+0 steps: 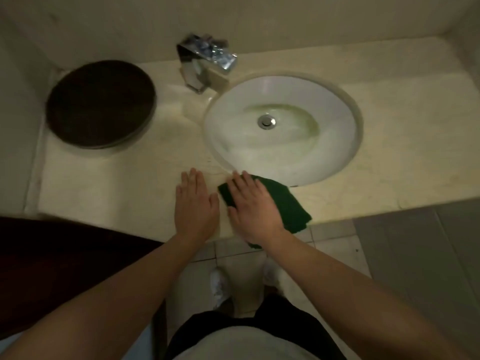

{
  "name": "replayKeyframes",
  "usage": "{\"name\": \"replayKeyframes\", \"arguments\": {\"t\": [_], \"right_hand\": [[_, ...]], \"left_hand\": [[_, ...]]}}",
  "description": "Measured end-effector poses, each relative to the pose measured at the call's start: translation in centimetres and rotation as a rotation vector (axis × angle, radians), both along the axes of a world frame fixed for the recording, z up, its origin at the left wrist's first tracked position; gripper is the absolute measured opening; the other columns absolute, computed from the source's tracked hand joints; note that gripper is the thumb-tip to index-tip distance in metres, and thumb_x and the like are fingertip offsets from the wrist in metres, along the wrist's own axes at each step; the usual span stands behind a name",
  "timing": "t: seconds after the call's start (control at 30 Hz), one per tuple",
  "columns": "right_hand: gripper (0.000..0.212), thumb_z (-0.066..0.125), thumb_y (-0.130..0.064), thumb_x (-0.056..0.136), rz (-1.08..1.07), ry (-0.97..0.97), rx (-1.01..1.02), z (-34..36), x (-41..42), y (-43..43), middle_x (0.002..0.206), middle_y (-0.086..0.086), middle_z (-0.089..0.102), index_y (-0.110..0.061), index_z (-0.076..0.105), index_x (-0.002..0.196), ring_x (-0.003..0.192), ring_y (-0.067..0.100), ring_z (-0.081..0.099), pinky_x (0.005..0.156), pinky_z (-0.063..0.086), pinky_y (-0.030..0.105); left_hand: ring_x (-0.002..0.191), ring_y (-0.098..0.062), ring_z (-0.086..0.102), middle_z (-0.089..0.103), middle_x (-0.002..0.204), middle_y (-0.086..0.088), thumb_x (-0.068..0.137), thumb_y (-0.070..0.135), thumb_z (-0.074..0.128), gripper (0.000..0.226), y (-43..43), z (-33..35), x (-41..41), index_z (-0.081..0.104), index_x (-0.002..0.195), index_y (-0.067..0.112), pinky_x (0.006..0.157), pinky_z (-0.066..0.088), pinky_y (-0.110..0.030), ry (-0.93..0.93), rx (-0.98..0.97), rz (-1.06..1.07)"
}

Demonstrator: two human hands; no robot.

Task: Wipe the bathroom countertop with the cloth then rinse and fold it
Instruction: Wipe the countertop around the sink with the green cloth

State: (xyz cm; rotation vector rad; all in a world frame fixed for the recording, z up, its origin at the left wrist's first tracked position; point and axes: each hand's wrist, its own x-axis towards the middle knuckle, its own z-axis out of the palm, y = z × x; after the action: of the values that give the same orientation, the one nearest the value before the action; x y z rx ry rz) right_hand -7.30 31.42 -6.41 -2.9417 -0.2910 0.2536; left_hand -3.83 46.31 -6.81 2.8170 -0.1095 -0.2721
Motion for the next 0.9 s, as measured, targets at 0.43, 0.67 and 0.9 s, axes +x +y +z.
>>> {"name": "replayKeyframes", "arguments": {"t": [0.43, 0.67, 0.9], "right_hand": [[0.067, 0.029, -0.040, 0.096, -0.556, -0.032, -0.059, -0.5, -2.9, -12.2, 0.160, 0.018, 0.023, -0.003, 0.020, 0.153, 0.148, 0.034, 0.018, 0.120, 0.017, 0.048], [0.068, 0.032, -0.040, 0.099, -0.097, -0.005, 0.069, -1.4, -2.2, -5.2, 0.163, 0.012, 0.011, -0.007, 0.011, 0.155, 0.151, 0.027, 0.005, 0.122, 0.004, 0.041], [0.048, 0.037, -0.033, 0.099, -0.333, -0.126, -0.036, -1.7, -0.5, -10.2, 0.134, 0.013, 0.060, -0.004, 0.060, 0.129, 0.130, 0.033, 0.050, 0.109, 0.037, 0.044]], "left_hand": [[0.148, -0.040, 0.006, 0.009, 0.159, -0.028, 0.086, 0.049, 0.021, 0.085, -5.6, -1.1, -0.8, 0.009, 0.149, -0.008, 0.120, 0.009, -0.051, 0.000, 0.166, 0.086], [0.149, -0.035, -0.002, -0.001, 0.161, -0.023, 0.098, 0.035, 0.035, 0.074, -5.3, -0.5, -0.5, 0.002, 0.151, -0.005, 0.121, 0.001, -0.045, 0.048, 0.083, 0.070], [0.150, -0.027, -0.006, -0.005, 0.163, -0.015, 0.097, 0.028, 0.041, 0.074, -2.6, 1.1, -0.3, 0.001, 0.152, 0.001, 0.121, -0.002, -0.035, 0.103, -0.034, -0.023]]}}
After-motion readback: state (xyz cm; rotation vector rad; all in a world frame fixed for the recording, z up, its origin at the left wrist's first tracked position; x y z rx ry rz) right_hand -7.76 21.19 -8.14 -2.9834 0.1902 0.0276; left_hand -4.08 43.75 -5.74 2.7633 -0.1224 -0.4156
